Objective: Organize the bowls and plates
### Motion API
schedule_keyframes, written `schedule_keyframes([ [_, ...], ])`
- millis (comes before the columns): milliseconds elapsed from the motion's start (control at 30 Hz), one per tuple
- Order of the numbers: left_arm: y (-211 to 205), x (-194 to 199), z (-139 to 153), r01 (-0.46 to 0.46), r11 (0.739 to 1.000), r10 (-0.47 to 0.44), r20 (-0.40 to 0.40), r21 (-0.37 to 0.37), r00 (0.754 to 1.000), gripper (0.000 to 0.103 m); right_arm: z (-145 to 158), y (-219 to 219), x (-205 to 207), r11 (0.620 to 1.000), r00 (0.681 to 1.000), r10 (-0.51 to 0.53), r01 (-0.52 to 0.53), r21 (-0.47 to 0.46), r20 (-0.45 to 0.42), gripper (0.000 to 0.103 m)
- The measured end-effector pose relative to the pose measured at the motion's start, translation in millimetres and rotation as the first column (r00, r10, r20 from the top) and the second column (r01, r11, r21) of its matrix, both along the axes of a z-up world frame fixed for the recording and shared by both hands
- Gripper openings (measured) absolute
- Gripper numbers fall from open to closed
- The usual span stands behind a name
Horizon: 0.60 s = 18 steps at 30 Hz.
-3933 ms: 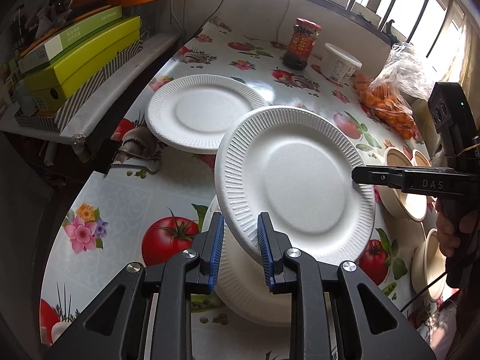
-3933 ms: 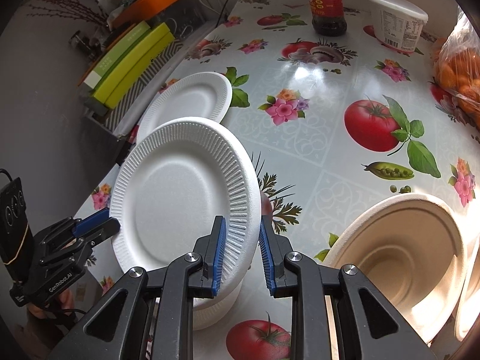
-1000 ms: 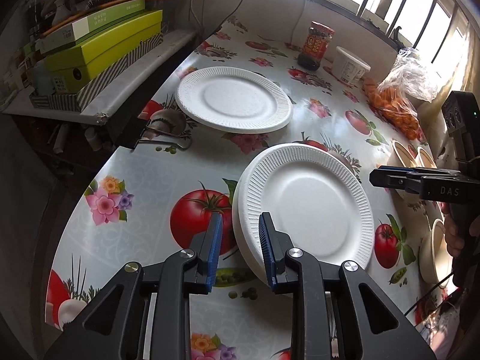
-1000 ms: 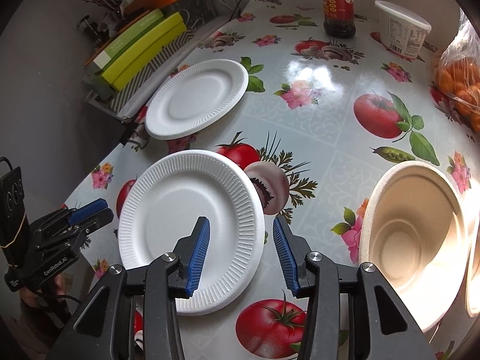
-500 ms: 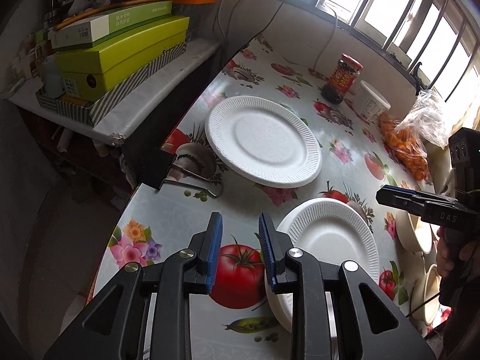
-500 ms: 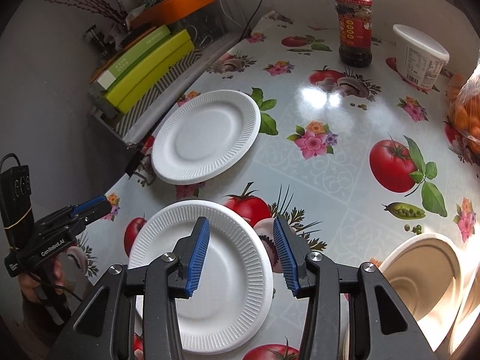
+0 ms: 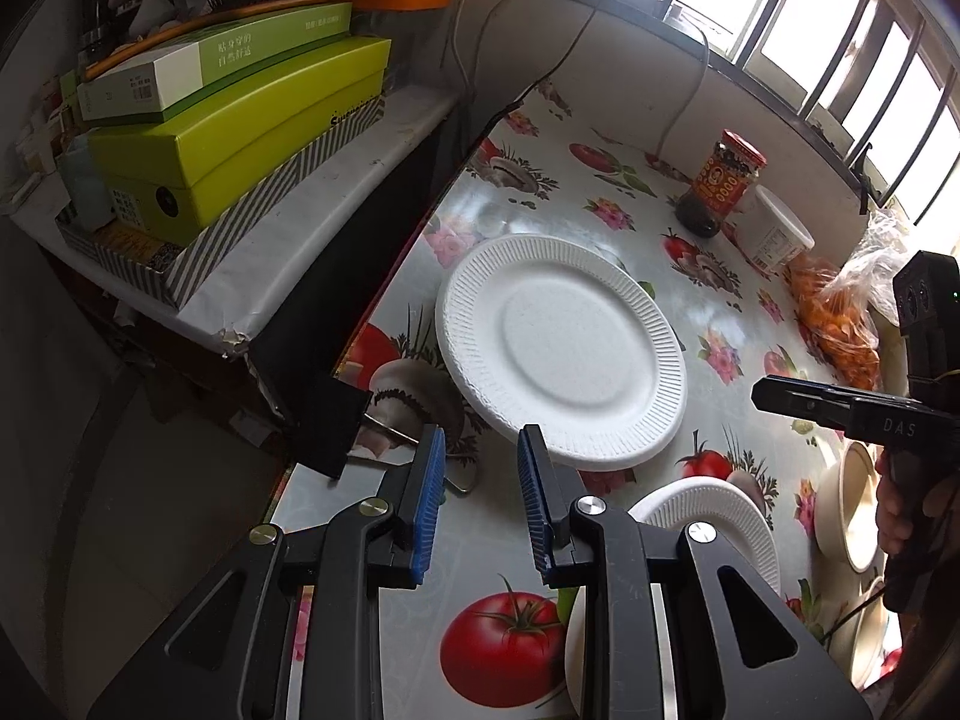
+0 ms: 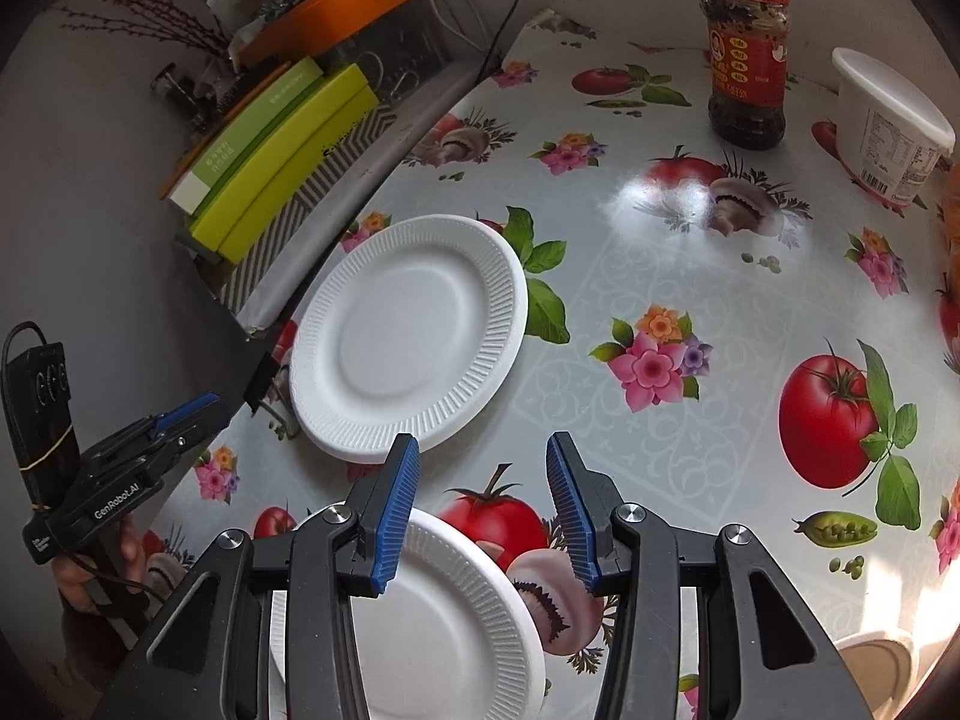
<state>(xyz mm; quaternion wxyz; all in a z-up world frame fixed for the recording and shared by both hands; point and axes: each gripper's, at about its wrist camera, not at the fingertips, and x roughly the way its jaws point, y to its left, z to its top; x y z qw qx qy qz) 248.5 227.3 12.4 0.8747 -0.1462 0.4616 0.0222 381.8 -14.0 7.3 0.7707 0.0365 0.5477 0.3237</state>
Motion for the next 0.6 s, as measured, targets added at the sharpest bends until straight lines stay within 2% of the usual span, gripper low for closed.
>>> schedule_keyframes([
  [133, 5, 14, -7, -0.011, 1.000, 0.011, -0.026, -0.025, 1.000, 0.026, -11, 6, 17, 0.999, 0.998, -0.024, 0.025, 0.024, -0.049, 0.044],
  [267, 6, 27, -15, -0.006, 1.000, 0.006, -0.048, -0.012, 0.999, 0.026, -21, 13, 29, 0.999, 0.995, -0.047, 0.048, 0.015, -0.083, 0.044],
  [433, 15, 37, -25, -0.034, 0.996, 0.029, -0.068, -0.081, 0.997, 0.026, -29, 17, 39, 0.996, 0.990, -0.077, 0.082, 0.041, -0.122, 0.044],
  [600, 13, 42, -33, -0.020, 0.998, 0.015, -0.086, -0.063, 0.996, 0.026, -35, 23, 40, 0.996, 0.989, -0.071, 0.076, 0.036, -0.130, 0.044],
])
